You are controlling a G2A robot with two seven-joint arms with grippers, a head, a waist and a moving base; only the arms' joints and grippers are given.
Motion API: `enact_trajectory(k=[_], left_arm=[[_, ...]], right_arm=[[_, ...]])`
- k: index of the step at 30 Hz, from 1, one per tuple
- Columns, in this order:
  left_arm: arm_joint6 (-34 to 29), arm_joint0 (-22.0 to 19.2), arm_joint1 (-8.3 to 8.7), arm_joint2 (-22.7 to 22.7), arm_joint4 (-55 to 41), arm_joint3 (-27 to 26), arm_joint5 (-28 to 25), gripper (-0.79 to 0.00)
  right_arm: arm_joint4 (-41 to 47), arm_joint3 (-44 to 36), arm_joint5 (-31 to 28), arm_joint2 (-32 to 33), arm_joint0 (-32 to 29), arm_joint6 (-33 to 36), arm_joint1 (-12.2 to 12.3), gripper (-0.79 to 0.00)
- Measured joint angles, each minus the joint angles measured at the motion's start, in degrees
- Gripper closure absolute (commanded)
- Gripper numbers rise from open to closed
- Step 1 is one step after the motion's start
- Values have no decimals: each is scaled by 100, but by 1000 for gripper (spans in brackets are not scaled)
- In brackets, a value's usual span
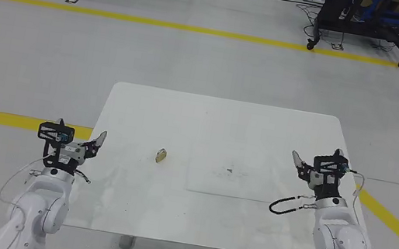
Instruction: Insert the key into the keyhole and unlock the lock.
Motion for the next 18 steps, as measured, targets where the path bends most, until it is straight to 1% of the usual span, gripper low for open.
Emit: enact_trajectory(k=[2,5,9,18], left_arm=[[0,0,0,0,0,0,0,-785],[0,0,0,0,0,0,0,-785],[0,0,0,0,0,0,0,-785],[0,0,0,0,0,0,0,-785]], right_arm=[[-108,-32,-67,-55,21,0,3,-785],[-533,-93,-271,-377,127,140,-6,-785],[-601,-17,-411,-719,346,449,-39,-785],[-541,25,-391,-704,412,533,-46,-785]])
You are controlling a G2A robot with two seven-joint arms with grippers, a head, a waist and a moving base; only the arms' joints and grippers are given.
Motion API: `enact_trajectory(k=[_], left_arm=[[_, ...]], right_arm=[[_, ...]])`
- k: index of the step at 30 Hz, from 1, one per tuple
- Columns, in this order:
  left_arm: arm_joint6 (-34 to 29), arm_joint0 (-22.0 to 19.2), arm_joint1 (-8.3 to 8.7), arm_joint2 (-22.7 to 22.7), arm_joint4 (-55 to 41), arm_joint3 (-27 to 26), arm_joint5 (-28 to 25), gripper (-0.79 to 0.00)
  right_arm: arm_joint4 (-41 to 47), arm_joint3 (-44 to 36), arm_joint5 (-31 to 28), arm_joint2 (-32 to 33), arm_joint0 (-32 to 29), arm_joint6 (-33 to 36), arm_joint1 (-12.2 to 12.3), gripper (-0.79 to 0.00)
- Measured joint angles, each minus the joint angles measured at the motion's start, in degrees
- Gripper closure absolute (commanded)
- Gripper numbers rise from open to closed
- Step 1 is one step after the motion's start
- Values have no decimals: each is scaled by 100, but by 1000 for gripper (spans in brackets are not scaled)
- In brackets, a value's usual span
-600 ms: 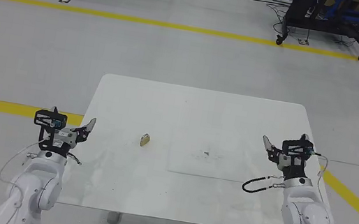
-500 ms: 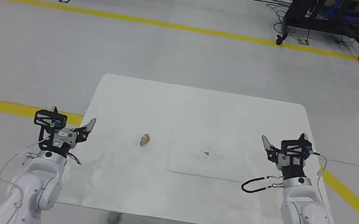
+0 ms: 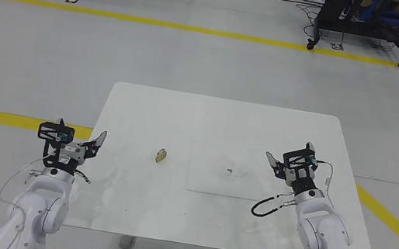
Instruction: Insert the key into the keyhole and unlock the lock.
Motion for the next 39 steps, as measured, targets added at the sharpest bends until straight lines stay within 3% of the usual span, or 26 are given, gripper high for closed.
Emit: enact_trajectory(k=[5,14,15,16,17,18,19,22,23,25,32,34,37,39], left_arm=[[0,0,0,0,0,0,0,-785],[0,0,0,0,0,0,0,-785],[0,0,0,0,0,0,0,-785],[0,0,0,0,0,0,0,-785],[0,0,0,0,0,0,0,-785],[0,0,0,0,0,0,0,-785],[0,0,0,0,0,0,0,-785],[0,0,0,0,0,0,0,-785],[0,0,0,0,0,0,0,-785],[0,0,0,0,0,0,0,-785],[0,0,0,0,0,0,0,-785],[0,0,0,0,0,0,0,-785],[0,0,0,0,0,0,0,-785],[0,0,0,0,0,0,0,-785]], right_arm=[[-50,67,-144,-67,65,74,2,-785],[571,1552,-2368,-984,1338,-11,-61,-785],[603,1737,-2623,-1063,1477,-72,-66,-659],[593,1977,-2975,-1153,1656,-165,-65,-637],[532,2149,-3228,-1213,1785,-237,-62,-526],[440,2309,-3463,-1268,1908,-316,-56,-493],[276,2497,-3785,-1348,2062,-425,-46,-529],[-349,2909,-4324,-1563,2403,-595,-19,-533],[-526,3017,-4419,-1638,2493,-631,-18,-508],[-754,3314,-4577,-1774,2687,-739,-22,-314],[-903,4193,-4869,-2094,3212,-881,-70,-289],[-942,4319,-4866,-2159,3290,-951,-78,-200],[-993,4421,-4871,-2220,3365,-1063,-79,0],[-1072,4434,-4870,-2259,3398,-1112,-73,0]])
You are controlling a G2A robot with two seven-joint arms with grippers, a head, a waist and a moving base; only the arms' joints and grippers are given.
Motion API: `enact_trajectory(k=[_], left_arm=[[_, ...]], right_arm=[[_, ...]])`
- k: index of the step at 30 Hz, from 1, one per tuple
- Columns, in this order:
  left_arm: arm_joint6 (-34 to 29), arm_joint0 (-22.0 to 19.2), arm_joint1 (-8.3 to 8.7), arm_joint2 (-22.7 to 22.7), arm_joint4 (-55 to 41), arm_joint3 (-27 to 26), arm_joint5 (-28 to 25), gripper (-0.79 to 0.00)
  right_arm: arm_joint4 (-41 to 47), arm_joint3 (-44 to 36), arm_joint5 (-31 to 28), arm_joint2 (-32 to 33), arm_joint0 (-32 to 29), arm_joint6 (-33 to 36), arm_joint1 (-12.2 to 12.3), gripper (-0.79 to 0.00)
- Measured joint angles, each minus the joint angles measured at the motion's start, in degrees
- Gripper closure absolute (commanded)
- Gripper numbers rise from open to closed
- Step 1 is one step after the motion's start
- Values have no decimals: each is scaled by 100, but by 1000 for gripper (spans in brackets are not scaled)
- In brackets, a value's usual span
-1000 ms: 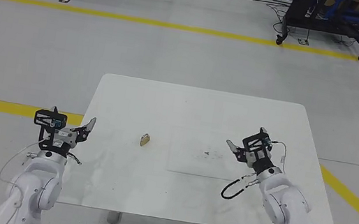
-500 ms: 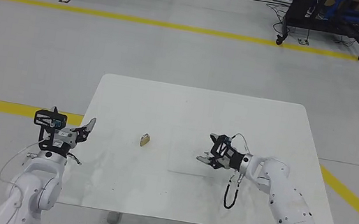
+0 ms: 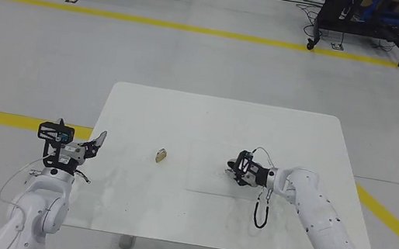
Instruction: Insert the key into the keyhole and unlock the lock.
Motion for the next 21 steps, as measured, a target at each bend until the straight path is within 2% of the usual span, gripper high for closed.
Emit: enact_trajectory(k=[14,21], left_arm=[[0,0,0,0,0,0,0,-785],[0,0,0,0,0,0,0,-785]], right_arm=[[-625,-272,191,-88,7,-257,121,0],[-1367,-1164,525,219,-494,-1056,364,0]])
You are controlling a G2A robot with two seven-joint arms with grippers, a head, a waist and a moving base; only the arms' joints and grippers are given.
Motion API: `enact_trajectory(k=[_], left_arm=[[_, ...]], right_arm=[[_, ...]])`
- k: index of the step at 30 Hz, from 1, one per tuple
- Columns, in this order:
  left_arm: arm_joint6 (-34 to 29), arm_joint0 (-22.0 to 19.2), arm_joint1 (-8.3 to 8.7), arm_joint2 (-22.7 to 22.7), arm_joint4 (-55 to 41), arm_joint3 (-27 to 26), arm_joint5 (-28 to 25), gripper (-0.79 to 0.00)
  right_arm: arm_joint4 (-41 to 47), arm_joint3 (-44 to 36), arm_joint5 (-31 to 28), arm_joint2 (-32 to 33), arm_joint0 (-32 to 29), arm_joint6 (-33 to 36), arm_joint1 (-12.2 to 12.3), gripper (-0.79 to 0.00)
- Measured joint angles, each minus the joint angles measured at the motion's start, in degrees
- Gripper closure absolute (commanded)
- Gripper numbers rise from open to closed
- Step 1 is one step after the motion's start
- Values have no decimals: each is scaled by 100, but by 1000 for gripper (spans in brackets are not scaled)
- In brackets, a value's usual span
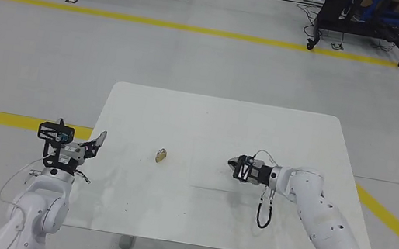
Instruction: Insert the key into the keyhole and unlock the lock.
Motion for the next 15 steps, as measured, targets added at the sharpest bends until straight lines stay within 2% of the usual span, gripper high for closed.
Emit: enact_trajectory(k=[5,15], left_arm=[[0,0,0,0,0,0,0,-785],[0,0,0,0,0,0,0,-785]], right_arm=[[23,-393,66,265,-338,-275,111,0],[41,-397,63,267,-347,-275,109,0]])
